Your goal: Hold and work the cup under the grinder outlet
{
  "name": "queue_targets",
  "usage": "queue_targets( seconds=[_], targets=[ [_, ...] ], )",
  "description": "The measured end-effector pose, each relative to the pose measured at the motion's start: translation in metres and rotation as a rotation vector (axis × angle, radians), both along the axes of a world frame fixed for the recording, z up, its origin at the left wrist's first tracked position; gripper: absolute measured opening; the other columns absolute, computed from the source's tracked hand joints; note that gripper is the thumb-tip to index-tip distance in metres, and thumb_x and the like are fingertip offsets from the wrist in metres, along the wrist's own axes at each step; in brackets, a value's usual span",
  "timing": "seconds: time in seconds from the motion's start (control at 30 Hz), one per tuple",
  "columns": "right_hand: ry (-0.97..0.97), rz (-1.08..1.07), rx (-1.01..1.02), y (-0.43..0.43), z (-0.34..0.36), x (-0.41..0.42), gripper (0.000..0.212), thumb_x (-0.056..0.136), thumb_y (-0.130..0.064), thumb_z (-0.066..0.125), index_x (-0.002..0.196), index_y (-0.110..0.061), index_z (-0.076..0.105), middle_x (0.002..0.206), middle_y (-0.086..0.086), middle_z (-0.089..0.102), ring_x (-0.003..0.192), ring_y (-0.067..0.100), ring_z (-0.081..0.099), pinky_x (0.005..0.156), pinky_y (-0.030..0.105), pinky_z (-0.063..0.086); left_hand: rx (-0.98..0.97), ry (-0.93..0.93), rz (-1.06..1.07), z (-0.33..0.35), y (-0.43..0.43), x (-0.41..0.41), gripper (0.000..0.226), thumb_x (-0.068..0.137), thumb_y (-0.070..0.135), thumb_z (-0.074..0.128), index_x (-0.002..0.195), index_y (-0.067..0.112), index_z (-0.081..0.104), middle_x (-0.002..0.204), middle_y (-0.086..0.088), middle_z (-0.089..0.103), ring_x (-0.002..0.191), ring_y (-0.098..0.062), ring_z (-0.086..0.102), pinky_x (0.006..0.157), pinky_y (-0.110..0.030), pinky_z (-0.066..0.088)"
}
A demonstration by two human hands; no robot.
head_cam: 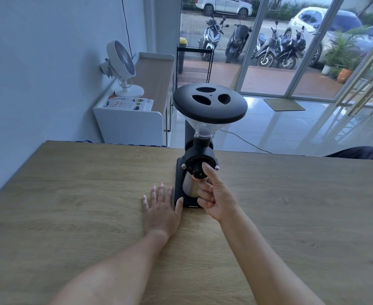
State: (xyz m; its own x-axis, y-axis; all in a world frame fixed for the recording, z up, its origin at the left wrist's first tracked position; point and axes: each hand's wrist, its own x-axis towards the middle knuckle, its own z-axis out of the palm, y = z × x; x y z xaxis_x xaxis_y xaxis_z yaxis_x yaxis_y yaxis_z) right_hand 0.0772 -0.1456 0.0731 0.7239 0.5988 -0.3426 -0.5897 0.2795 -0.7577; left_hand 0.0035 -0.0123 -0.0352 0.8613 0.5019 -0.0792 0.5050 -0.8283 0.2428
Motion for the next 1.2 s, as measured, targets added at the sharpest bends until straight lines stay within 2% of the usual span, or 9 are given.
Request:
queue_targets(
  seconds=[0.17, 0.4, 0.53, 0.7, 1.0, 1.2],
  targets=[
    [-0.004, -0.002, -0.007, -0.0001, -0.0003, 0.0000, 0.054, 0.065, -0.053, 0.083, 0.089, -0.013, 0.058, 0.045, -0.009, 0.029, 0.034, 0.004, 0.020, 0.031, 0.019, 0.019, 0.003, -0.009, -0.002, -0.0004, 0.0001, -0.0006, 0.071, 0.091, 0.065, -0.003, 0.154, 0.033, 0.004, 0.165, 0.000, -0.003, 0.150, -0.022, -0.012, 0.120, -0.052, -0.006],
    [0.036, 0.098, 0.043, -0.0045, 0.0009, 0.0013, 0.047, 0.075, -0.054, 0.077, 0.091, -0.016, 0.055, 0.046, -0.008, 0.032, 0.033, 0.003, 0.024, 0.029, 0.018, 0.021, 0.002, -0.016, 0.006, -0.0021, 0.0002, 0.0001, 0.073, 0.089, 0.066, -0.006, 0.154, 0.033, 0.004, 0.165, 0.001, -0.001, 0.150, -0.021, -0.011, 0.120, -0.051, -0.006],
    [0.069, 0.134, 0.065, -0.0054, 0.0022, 0.0009, 0.049, 0.086, -0.055, 0.065, 0.102, -0.009, 0.066, 0.049, -0.006, 0.034, 0.034, 0.004, 0.024, 0.030, 0.018, 0.021, 0.002, -0.013, 0.009, -0.0021, 0.0002, 0.0013, 0.074, 0.089, 0.066, -0.007, 0.153, 0.033, 0.005, 0.165, 0.001, -0.001, 0.150, -0.021, -0.011, 0.120, -0.051, -0.006],
    [0.127, 0.138, 0.162, -0.0041, 0.0021, -0.0006, 0.053, 0.090, -0.049, 0.058, 0.112, -0.002, 0.066, 0.051, -0.005, 0.035, 0.035, 0.005, 0.025, 0.029, 0.019, 0.024, -0.002, -0.011, 0.010, -0.0026, 0.0005, 0.0010, 0.072, 0.090, 0.065, -0.004, 0.154, 0.033, 0.004, 0.165, 0.001, -0.001, 0.150, -0.021, -0.011, 0.120, -0.051, -0.006],
    [0.144, 0.101, 0.188, -0.0010, -0.0016, -0.0006, 0.051, 0.092, -0.049, 0.059, 0.108, -0.001, 0.066, 0.046, -0.009, 0.033, 0.032, 0.003, 0.025, 0.028, 0.017, 0.024, 0.007, -0.003, 0.010, -0.0031, 0.0007, 0.0014, 0.074, 0.087, 0.066, -0.009, 0.153, 0.034, 0.003, 0.165, 0.001, -0.003, 0.150, -0.021, -0.012, 0.120, -0.052, -0.006],
    [0.128, 0.068, 0.156, -0.0005, 0.0006, -0.0007, 0.047, 0.090, -0.047, 0.062, 0.102, -0.002, 0.067, 0.044, -0.009, 0.032, 0.031, 0.002, 0.023, 0.028, 0.017, 0.021, 0.001, -0.003, 0.008, -0.0009, 0.0002, 0.0008, 0.071, 0.091, 0.065, -0.004, 0.153, 0.034, 0.003, 0.165, 0.001, -0.003, 0.150, -0.022, -0.012, 0.119, -0.052, -0.006]
  ],
)
